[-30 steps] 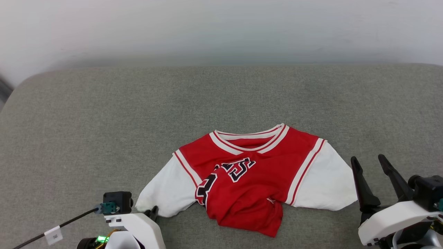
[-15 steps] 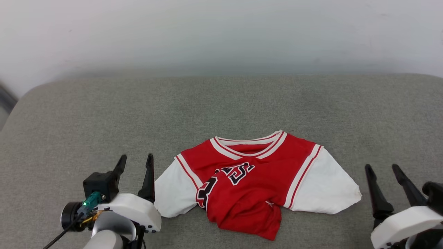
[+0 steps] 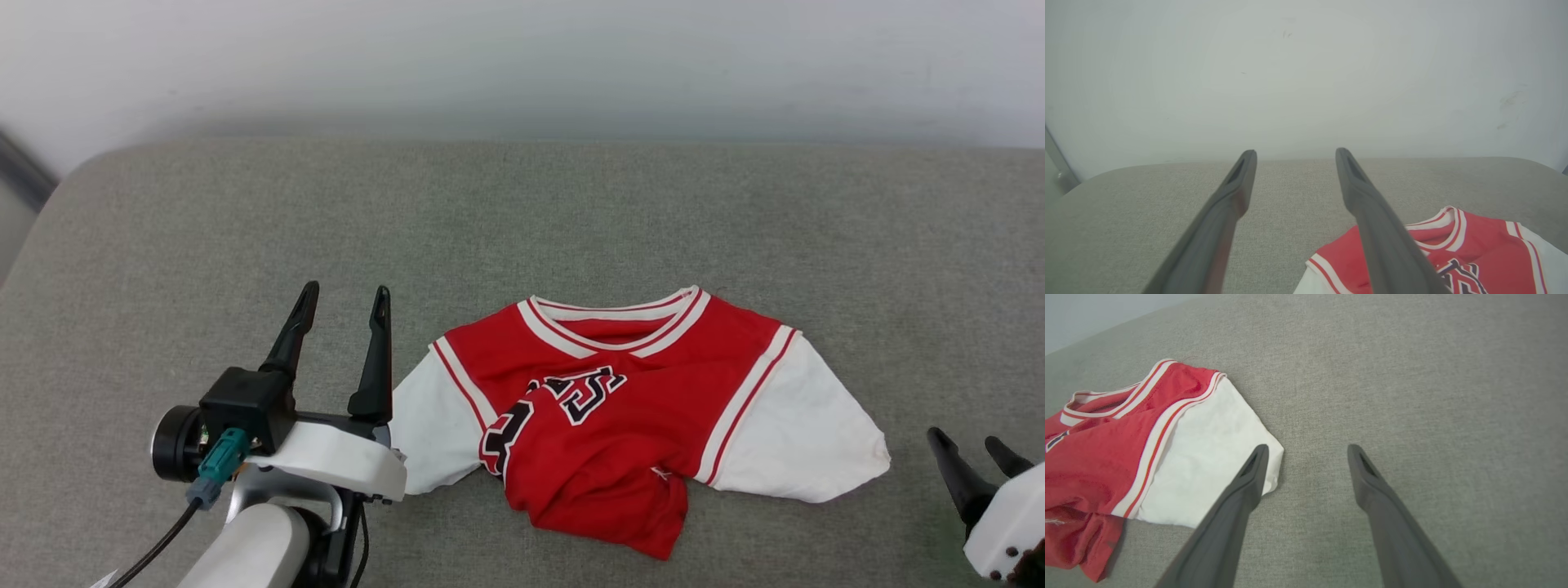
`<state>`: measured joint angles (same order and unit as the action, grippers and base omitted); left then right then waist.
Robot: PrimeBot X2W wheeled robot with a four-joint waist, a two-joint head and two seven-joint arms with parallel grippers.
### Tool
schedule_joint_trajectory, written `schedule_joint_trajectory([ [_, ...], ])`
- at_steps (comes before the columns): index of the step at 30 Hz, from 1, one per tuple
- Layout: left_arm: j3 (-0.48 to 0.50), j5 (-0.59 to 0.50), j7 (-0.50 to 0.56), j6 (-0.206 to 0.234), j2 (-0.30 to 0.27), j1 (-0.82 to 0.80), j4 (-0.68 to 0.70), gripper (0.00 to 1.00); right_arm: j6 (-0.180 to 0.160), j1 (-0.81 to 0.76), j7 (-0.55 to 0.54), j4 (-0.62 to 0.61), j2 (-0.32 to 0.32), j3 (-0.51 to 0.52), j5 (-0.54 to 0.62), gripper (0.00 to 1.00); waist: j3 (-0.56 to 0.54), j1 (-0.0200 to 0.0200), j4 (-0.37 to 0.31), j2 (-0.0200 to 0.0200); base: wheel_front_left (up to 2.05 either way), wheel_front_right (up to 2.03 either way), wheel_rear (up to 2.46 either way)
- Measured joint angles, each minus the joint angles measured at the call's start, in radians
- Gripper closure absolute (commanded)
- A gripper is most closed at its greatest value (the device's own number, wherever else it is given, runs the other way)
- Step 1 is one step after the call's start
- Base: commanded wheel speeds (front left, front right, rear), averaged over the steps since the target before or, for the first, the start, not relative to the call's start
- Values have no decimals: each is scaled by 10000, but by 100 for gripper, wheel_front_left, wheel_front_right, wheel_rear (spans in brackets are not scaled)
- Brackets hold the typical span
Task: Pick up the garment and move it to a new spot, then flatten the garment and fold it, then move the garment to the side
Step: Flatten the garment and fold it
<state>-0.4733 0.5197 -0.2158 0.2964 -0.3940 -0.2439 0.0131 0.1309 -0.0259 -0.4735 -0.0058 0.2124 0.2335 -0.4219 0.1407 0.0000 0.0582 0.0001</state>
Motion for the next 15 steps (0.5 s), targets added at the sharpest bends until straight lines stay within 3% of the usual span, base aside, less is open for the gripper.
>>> schedule_joint_trajectory([
  [8,-127,-142,-92,-54,184,-333,320,0,0,1070,-2907,295,673,-416,-616,0,914,0,359,0,0,0,0],
  [15,-173,-132,-132,-121,251,-482,102,0,0,1612,-3960,757,807,-765,-723,0,1515,0,663,0,0,0,0],
])
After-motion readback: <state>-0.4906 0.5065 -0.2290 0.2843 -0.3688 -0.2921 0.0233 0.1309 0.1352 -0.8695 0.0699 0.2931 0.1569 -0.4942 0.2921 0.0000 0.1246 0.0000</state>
